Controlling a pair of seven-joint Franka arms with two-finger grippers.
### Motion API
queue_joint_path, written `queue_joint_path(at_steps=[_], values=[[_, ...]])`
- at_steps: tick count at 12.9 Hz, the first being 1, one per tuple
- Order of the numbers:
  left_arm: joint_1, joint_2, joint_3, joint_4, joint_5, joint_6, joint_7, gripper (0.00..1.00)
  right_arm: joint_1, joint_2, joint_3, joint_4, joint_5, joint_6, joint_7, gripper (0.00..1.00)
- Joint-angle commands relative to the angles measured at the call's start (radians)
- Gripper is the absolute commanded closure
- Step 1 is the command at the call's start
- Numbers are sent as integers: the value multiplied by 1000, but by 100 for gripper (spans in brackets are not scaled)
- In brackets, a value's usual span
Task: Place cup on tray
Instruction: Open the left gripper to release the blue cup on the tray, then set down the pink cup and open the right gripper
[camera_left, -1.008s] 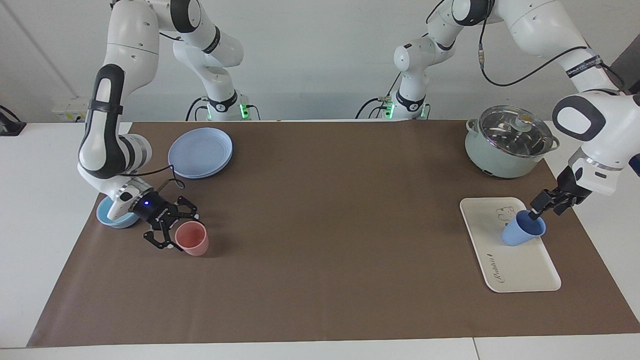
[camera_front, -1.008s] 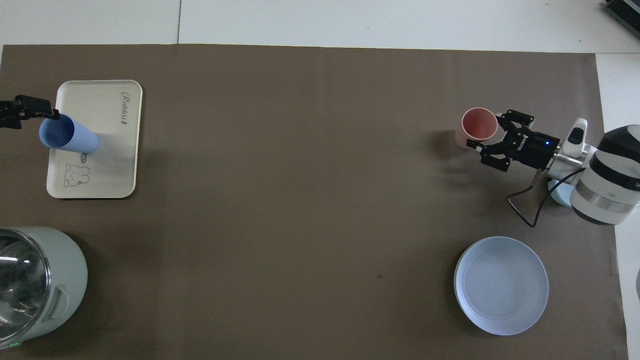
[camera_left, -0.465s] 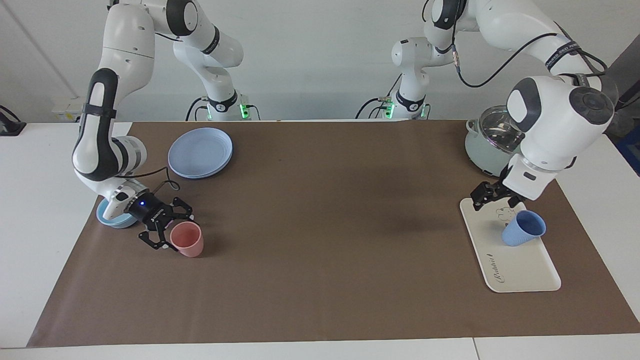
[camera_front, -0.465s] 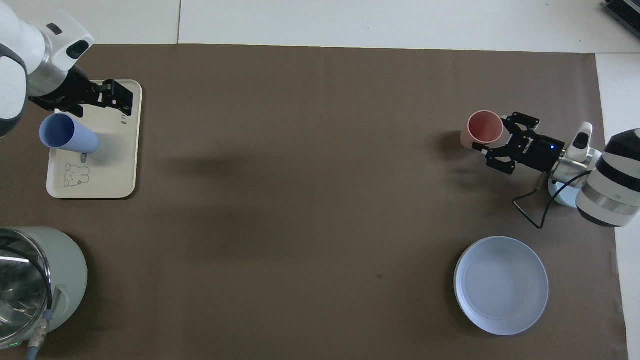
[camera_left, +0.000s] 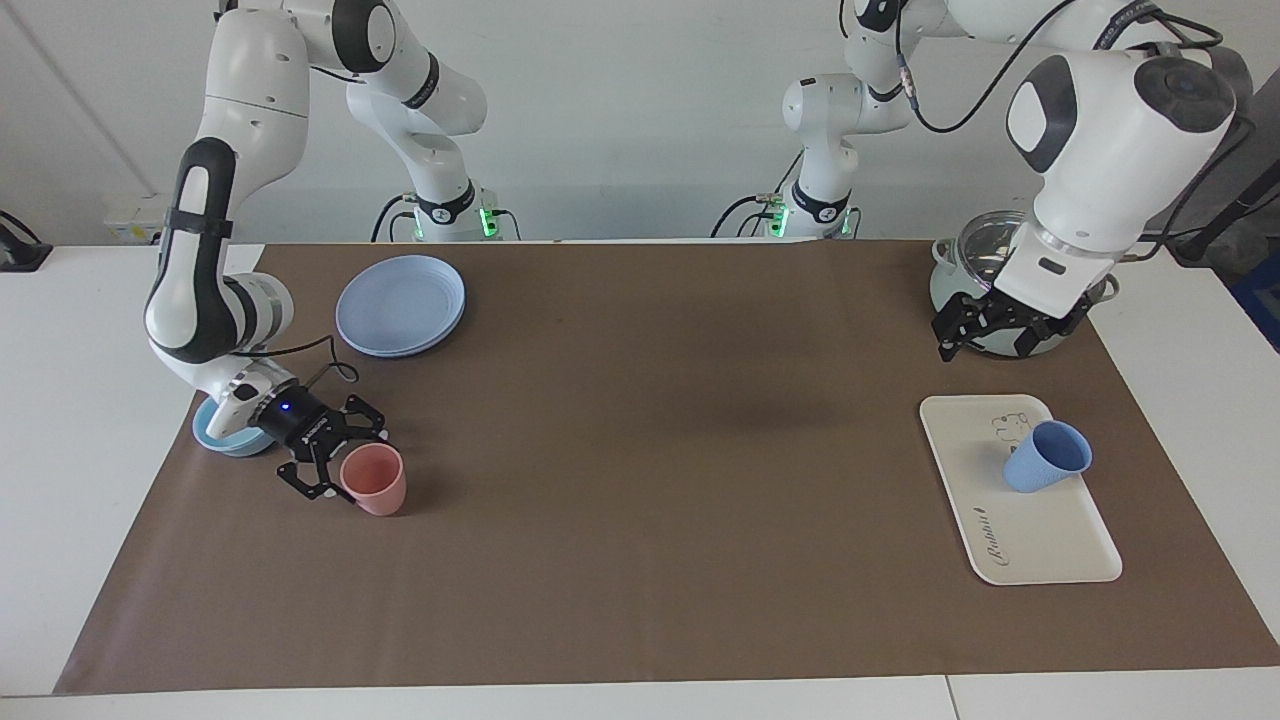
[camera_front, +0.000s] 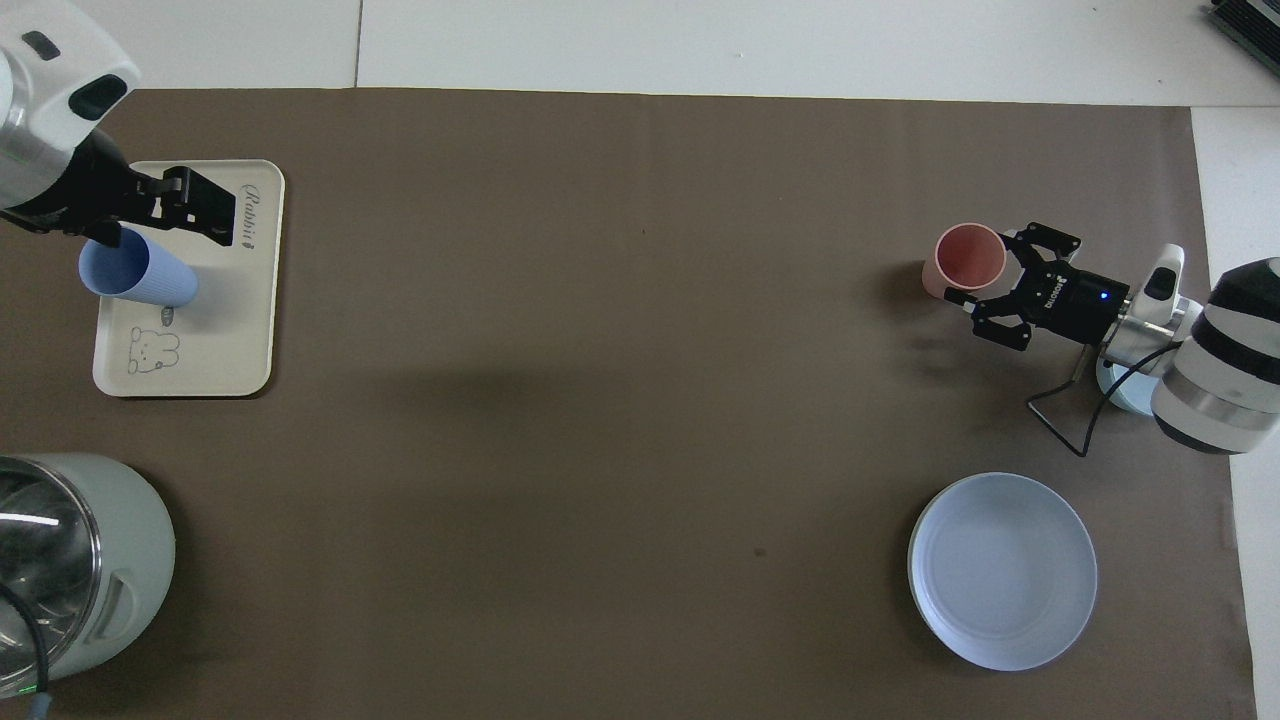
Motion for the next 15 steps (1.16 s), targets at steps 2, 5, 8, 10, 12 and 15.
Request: queue_joint_path(at_steps=[2,5,8,10,12,15], values=[[10,-198,1,-241,13,16,9,0,-11,7,9,8,24,-3,8,0],[10,-206,1,-246,9,22,9,0,0,-19,6,11,10,0,67,0],[11,-206,6,-246,7,52,12,0,6,-56,6,9,-6,2,144,0],[16,-203,13,-246,-36,78,12,0,8,-96,5,11,-52,5,224,0],[33,-203,13,-249,-48,79,13,0,32,-180,6,11,-159,70,395,0],[42,-203,13,-249,-48,77,19,0,94,-275,5,21,-316,146,700,0]])
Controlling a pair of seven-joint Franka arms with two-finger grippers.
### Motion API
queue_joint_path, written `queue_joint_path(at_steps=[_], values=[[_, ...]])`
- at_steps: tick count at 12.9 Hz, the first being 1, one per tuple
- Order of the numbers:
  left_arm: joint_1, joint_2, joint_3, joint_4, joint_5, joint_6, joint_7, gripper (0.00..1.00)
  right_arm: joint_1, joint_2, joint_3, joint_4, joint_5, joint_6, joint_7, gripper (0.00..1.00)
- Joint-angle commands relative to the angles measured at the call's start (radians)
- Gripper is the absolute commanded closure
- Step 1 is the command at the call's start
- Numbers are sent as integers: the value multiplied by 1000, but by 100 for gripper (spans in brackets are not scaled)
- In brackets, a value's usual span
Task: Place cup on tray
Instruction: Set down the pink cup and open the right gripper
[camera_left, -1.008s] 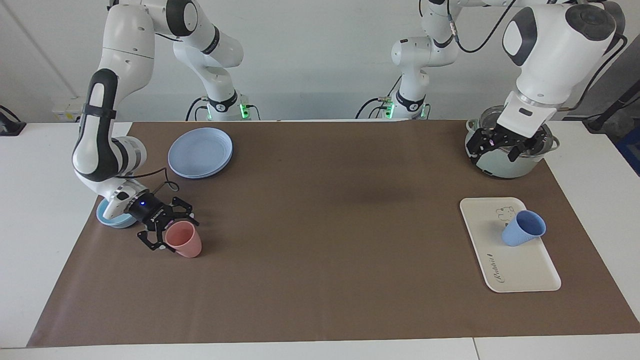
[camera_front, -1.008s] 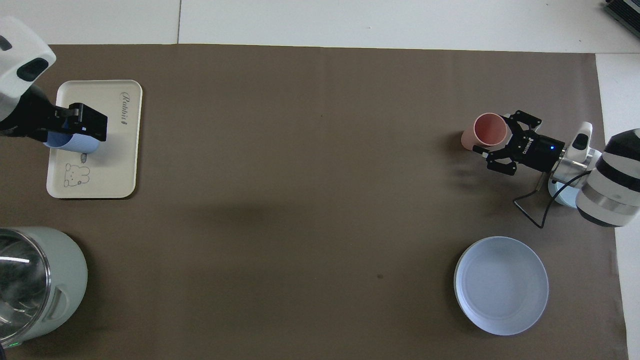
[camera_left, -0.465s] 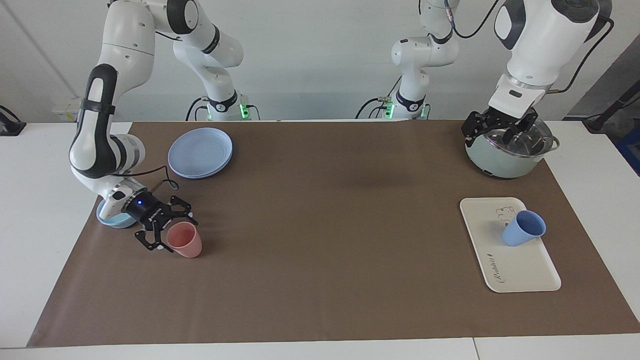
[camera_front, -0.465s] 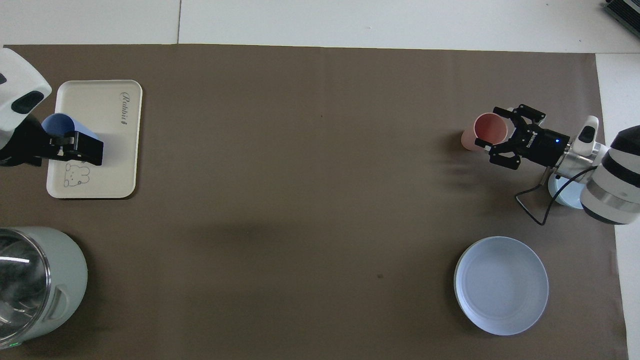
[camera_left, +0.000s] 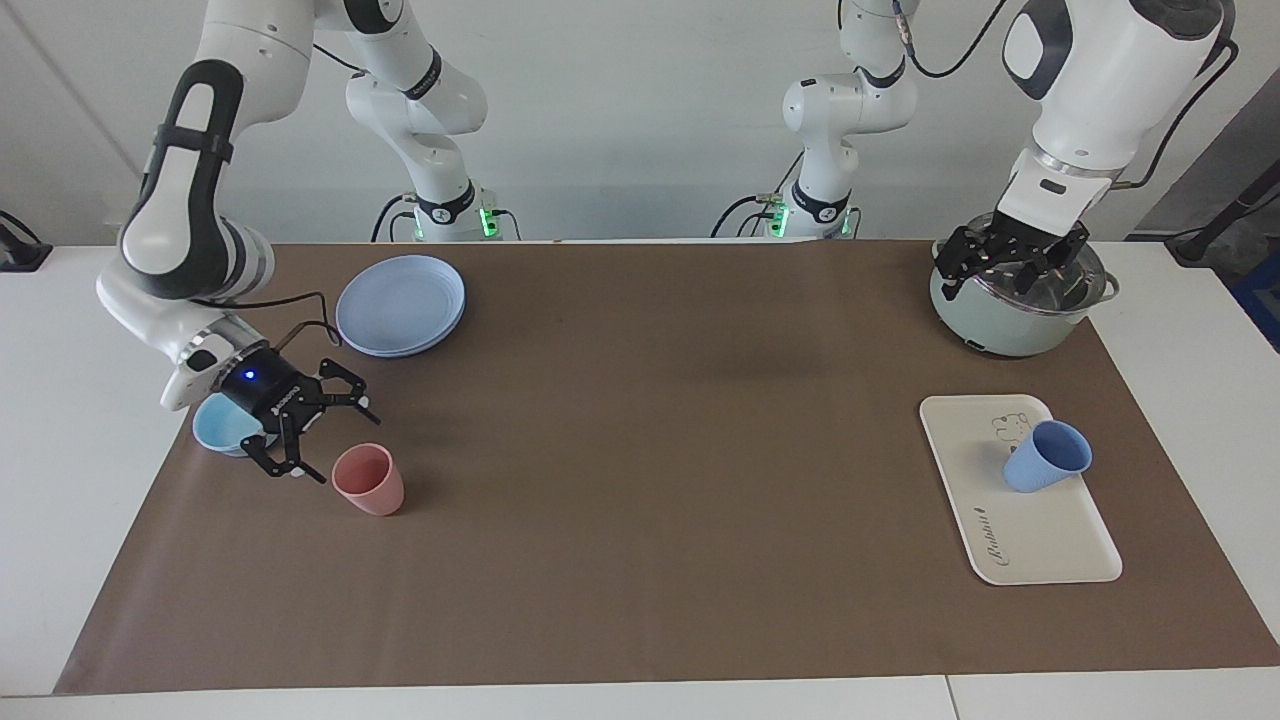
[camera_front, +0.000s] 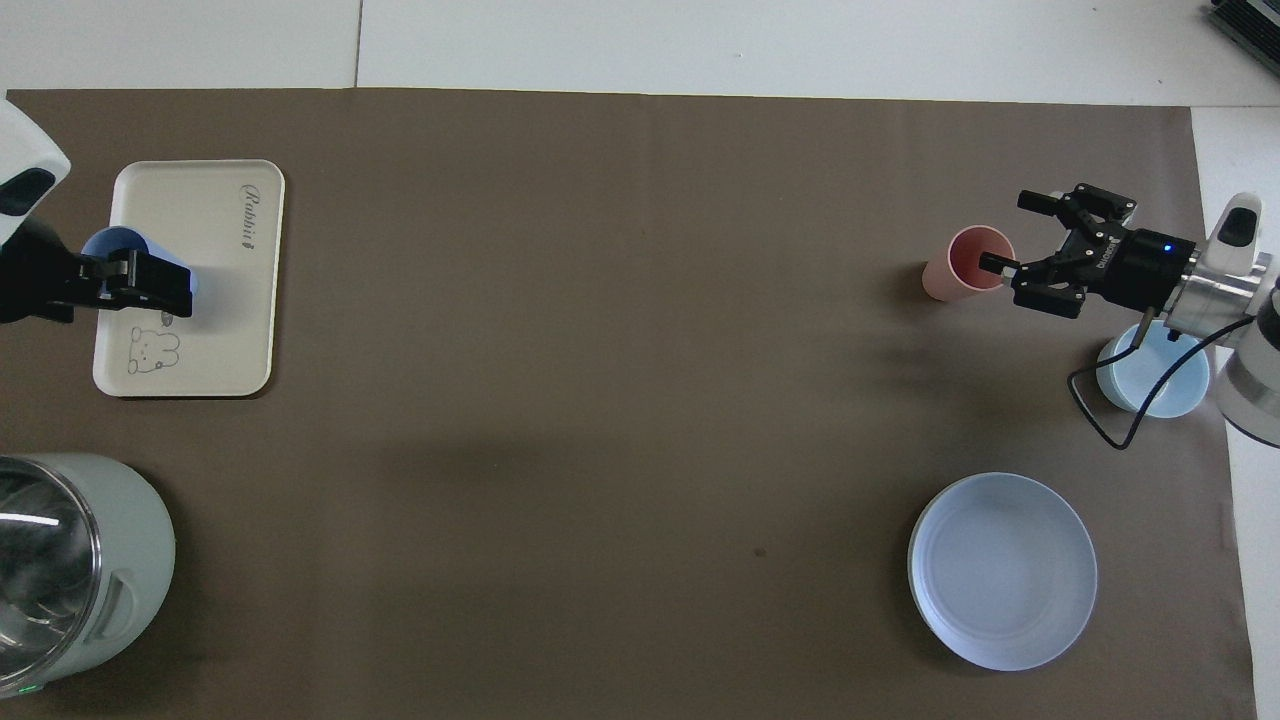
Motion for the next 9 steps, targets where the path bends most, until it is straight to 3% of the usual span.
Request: queue_joint_path(at_steps=[1,5,9], values=[[13,-21,-1,-34,-18,27,16,0,45,-77,2,1,-143,83,243,0],[13,-21,-1,-34,-18,28,14,0,148,-129,-1,27,-490,244,642,0],[13,-21,-1,-36,-18,28,14,0,172,-195,2,38,-1018,233,1221,0]])
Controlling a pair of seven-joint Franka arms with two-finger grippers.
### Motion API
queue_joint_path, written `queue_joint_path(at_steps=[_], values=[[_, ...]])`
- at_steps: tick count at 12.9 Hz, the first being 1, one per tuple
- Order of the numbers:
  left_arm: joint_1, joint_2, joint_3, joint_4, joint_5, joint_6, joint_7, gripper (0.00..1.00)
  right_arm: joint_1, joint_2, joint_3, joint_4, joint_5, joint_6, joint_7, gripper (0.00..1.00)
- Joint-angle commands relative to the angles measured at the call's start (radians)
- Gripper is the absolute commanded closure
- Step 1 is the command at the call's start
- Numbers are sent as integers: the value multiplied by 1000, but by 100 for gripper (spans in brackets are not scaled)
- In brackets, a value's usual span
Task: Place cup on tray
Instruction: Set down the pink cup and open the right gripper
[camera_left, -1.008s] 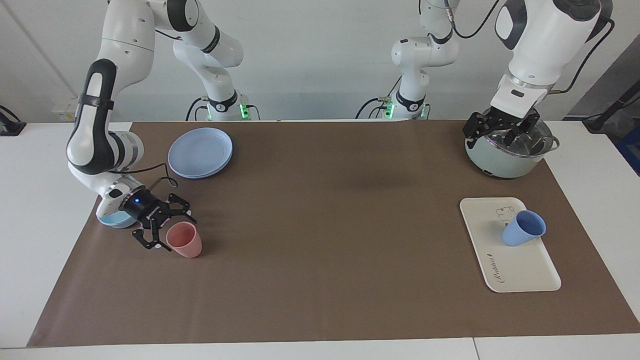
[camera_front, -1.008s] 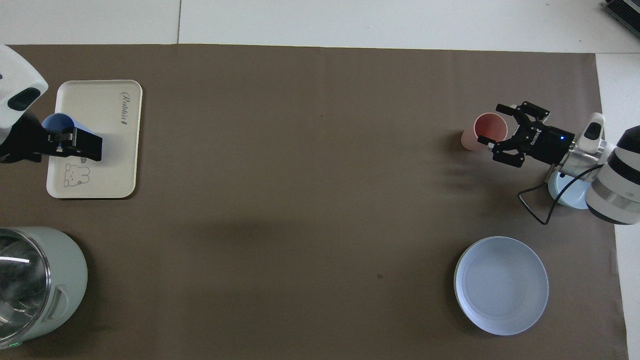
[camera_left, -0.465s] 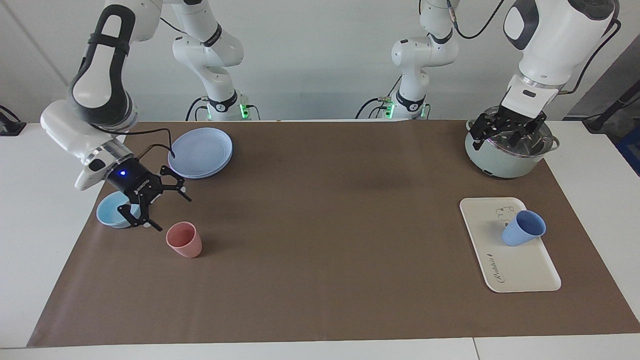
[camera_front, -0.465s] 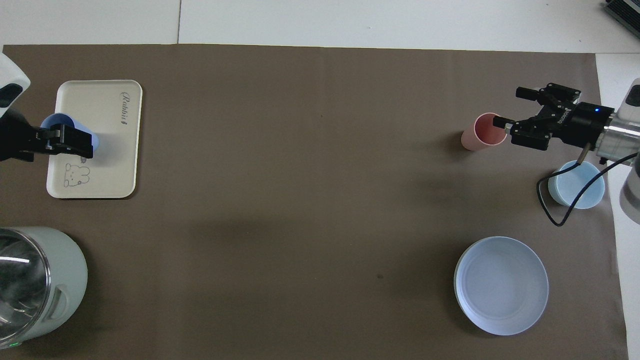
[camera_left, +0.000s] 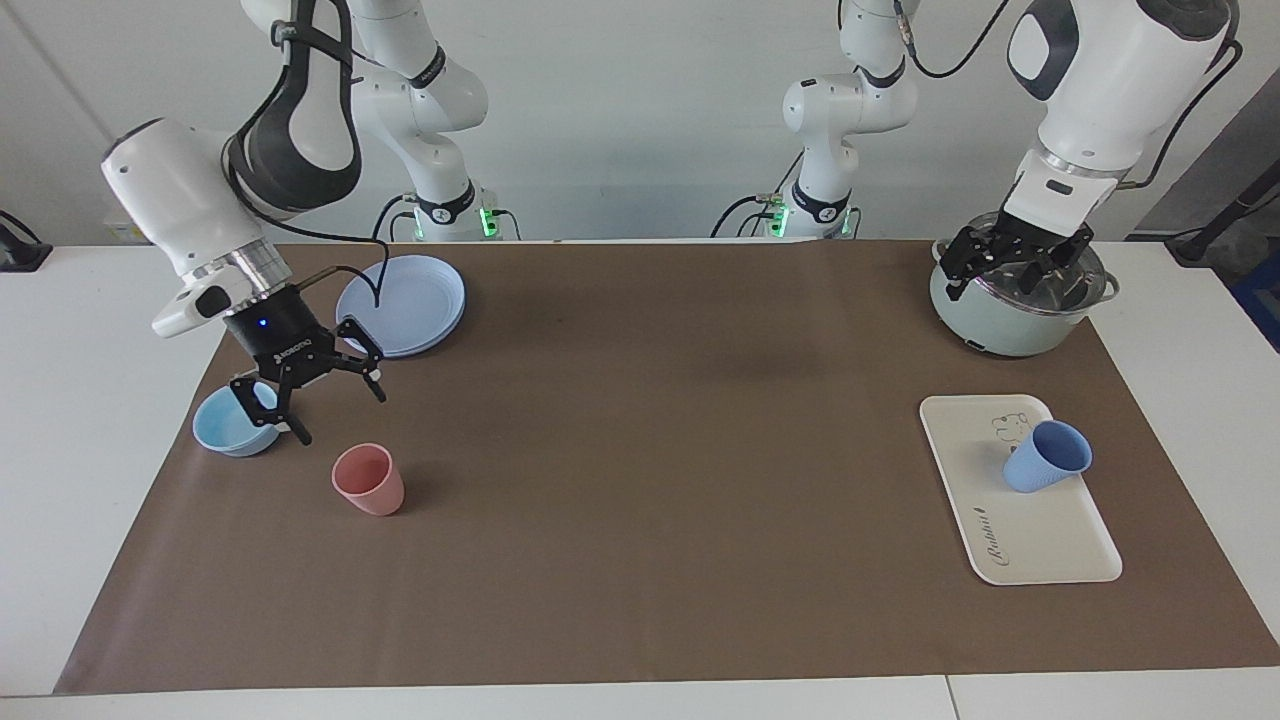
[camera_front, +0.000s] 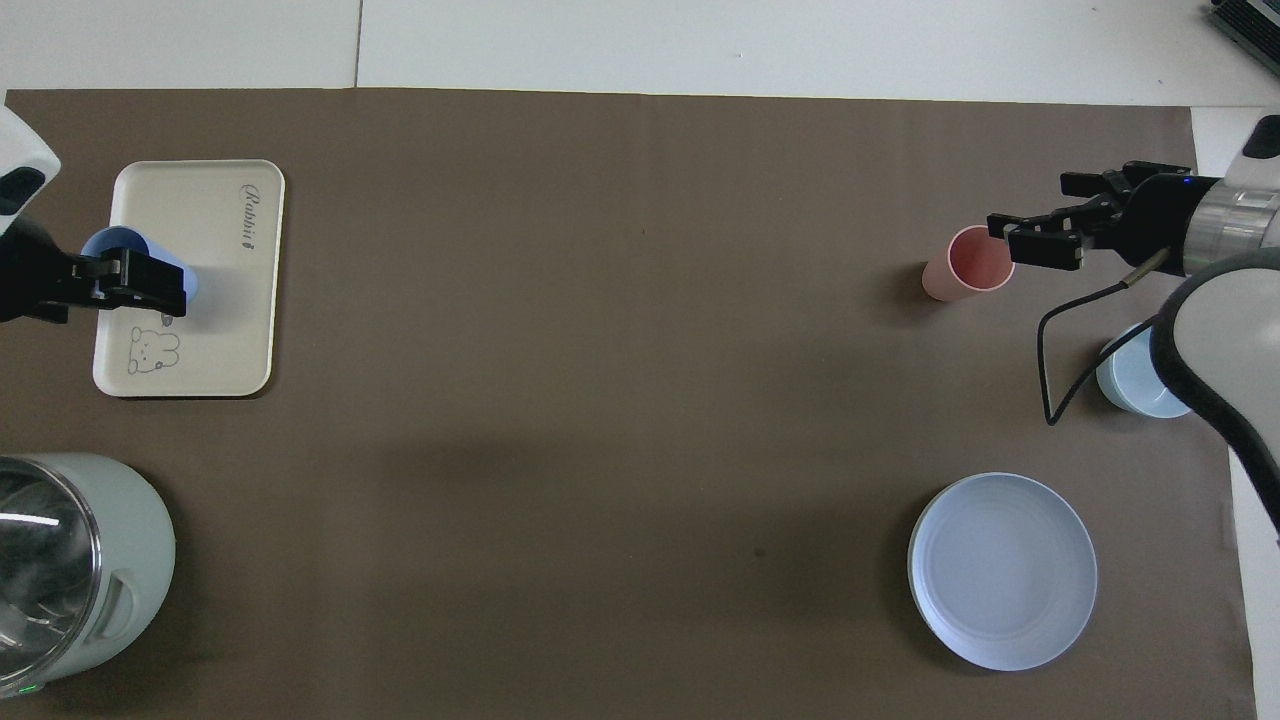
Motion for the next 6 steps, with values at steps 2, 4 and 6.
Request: queue_joint_path(at_steps=[2,4,6], values=[[8,-21,-1,-34,-16,29,14,0,2,-70,1,56,-335,-213,481,0],[8,-22,-1,-38,-16,29,15,0,-10,-72,-2,180,-361,-481,650,0],[8,-24,-1,-42,-16,30,15,0,-45,-75,-7,257,-360,-656,678,0]])
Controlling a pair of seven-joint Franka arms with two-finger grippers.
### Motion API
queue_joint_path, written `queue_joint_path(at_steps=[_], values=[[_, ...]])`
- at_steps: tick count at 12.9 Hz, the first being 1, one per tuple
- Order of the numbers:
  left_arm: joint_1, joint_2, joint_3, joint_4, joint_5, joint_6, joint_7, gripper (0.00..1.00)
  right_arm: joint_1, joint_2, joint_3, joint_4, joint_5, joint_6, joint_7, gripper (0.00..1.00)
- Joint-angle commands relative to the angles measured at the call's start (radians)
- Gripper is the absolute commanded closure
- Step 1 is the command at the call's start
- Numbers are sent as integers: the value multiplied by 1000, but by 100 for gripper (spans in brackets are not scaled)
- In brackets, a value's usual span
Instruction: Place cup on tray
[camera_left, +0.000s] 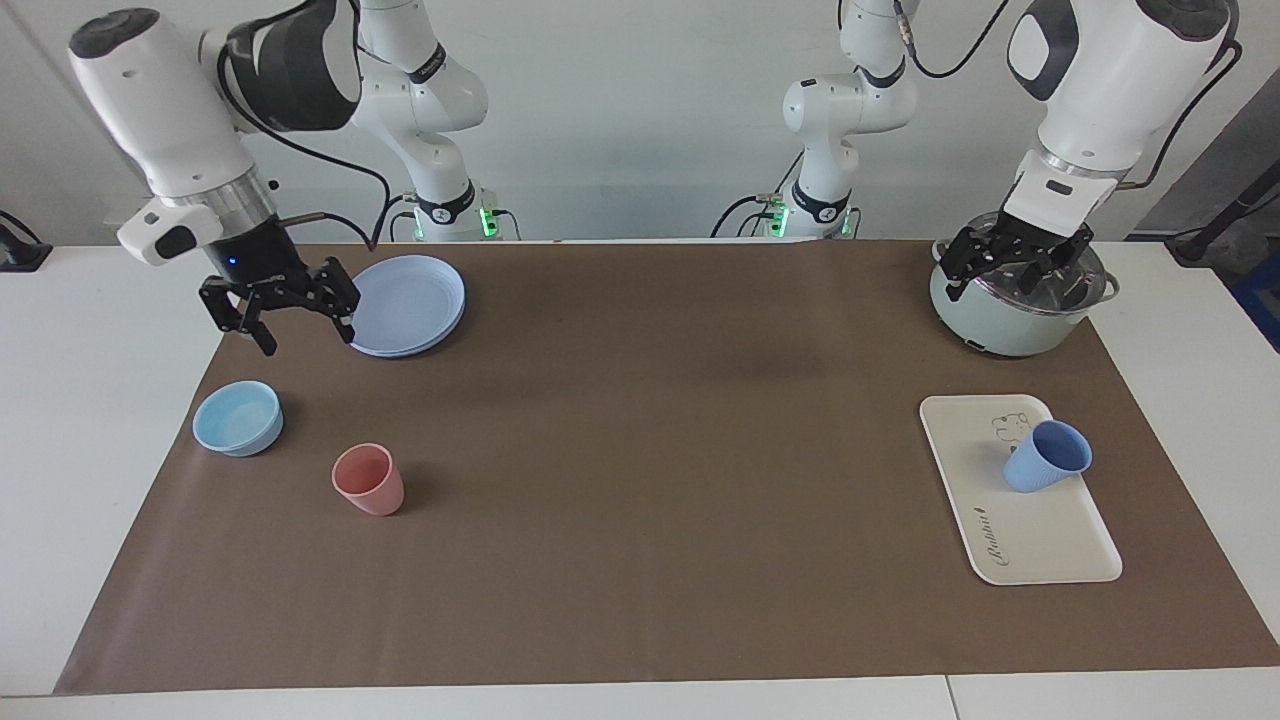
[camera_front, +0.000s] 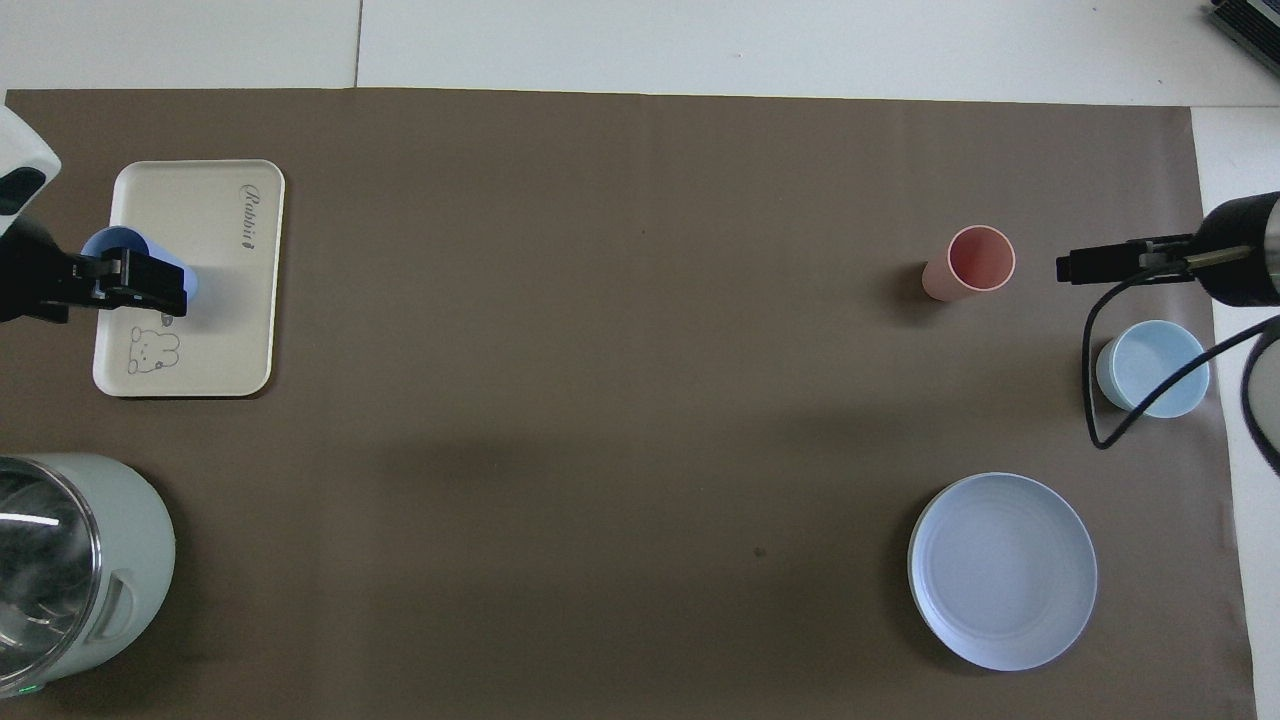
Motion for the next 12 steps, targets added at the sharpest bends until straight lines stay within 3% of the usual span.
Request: queue_joint_path(at_steps=[1,3,10,12], values=[[8,-24,-1,-42,-16,28,15,0,-50,9,0,111,-20,-222,62,0],[9,-24,-1,-42,-16,28,15,0,-50,8,0,125,-81,-302,87,0],[13,-24,-1,-42,-16,28,15,0,-42,-18,4,111,-98,-282,89,0],[13,-24,-1,-42,-16,33,15,0,-36,-5,17,164,-124,-308,83,0]])
